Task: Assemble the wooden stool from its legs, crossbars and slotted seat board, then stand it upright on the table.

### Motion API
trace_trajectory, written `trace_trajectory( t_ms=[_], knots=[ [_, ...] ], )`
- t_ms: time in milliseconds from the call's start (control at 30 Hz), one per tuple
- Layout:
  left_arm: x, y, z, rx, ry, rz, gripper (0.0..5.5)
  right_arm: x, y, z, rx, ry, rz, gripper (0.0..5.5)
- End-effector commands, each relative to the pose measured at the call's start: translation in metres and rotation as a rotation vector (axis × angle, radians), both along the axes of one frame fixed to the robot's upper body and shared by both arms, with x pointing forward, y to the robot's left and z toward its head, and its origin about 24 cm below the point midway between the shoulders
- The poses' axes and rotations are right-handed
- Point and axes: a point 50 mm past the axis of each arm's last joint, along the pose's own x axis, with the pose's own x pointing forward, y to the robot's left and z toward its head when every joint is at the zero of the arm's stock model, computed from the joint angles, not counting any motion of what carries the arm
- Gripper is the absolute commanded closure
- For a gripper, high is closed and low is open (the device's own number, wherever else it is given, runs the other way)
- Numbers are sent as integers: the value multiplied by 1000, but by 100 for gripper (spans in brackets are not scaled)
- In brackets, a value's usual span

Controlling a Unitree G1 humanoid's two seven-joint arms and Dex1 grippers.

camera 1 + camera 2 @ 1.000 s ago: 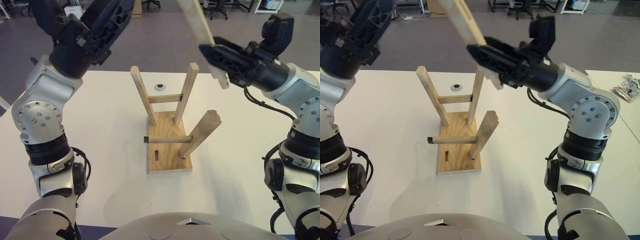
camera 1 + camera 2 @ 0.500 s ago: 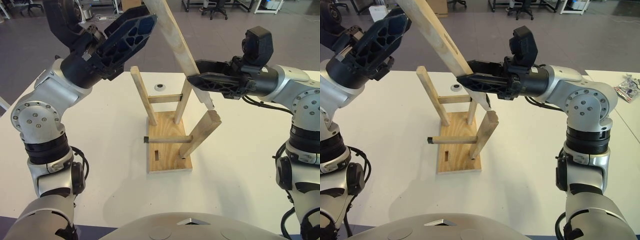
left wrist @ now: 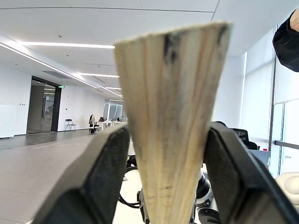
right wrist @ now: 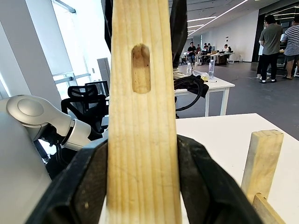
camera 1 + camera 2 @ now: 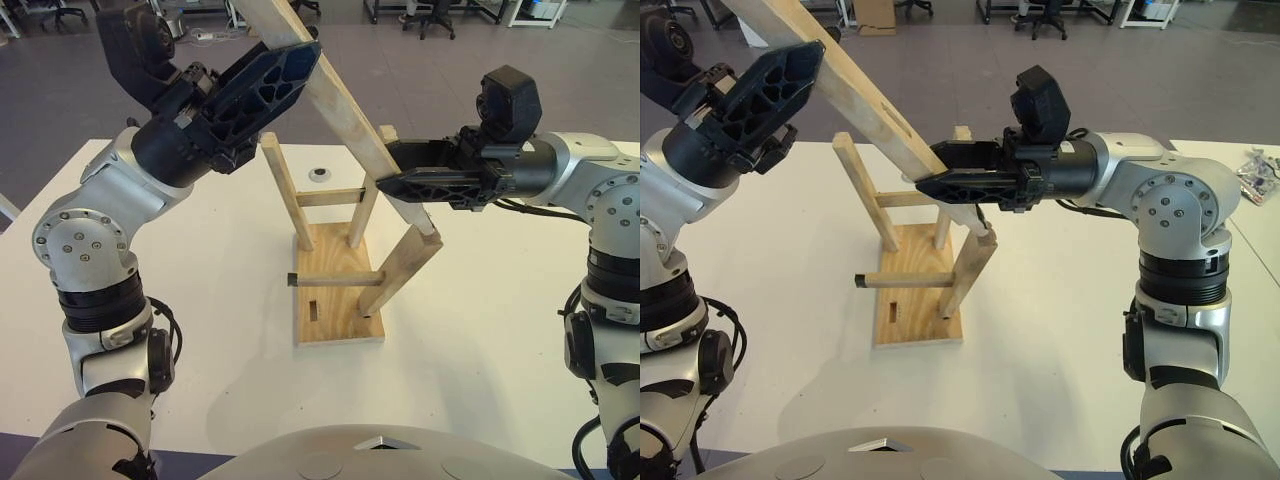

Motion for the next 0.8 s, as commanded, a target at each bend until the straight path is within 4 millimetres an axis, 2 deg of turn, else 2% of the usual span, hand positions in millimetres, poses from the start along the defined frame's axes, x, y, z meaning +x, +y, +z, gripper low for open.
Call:
trace_trajectory(
  t_ms=[33,200,267,300,433,500,600,700,733,800],
  knots=[
    [-2,0,-3,20,16,-8,347,-5,3,6,-48,-38,46,344],
    [-2,-2,-7,50,19,1,347,-2,2,3,-70,-65,15,344],
    [8,9,-1,5,5,102,347,10,1,10,-16,-73,-81,344],
    [11,14,2,-16,-5,149,347,14,1,14,12,-83,-118,305],
    [20,29,11,-71,-39,273,347,26,-2,23,87,-121,-225,221],
    [17,44,15,-52,-57,347,347,30,-10,24,113,-137,-296,217],
    [-5,73,21,22,-95,421,347,25,-40,18,120,-160,-423,217],
    [-32,92,42,66,-167,426,347,28,-92,16,180,-180,-664,217],
    [-34,100,40,153,-153,456,347,29,-109,7,203,-154,-757,217],
    [-28,117,28,307,-116,555,347,26,-129,-13,209,-113,-869,217]
  ],
)
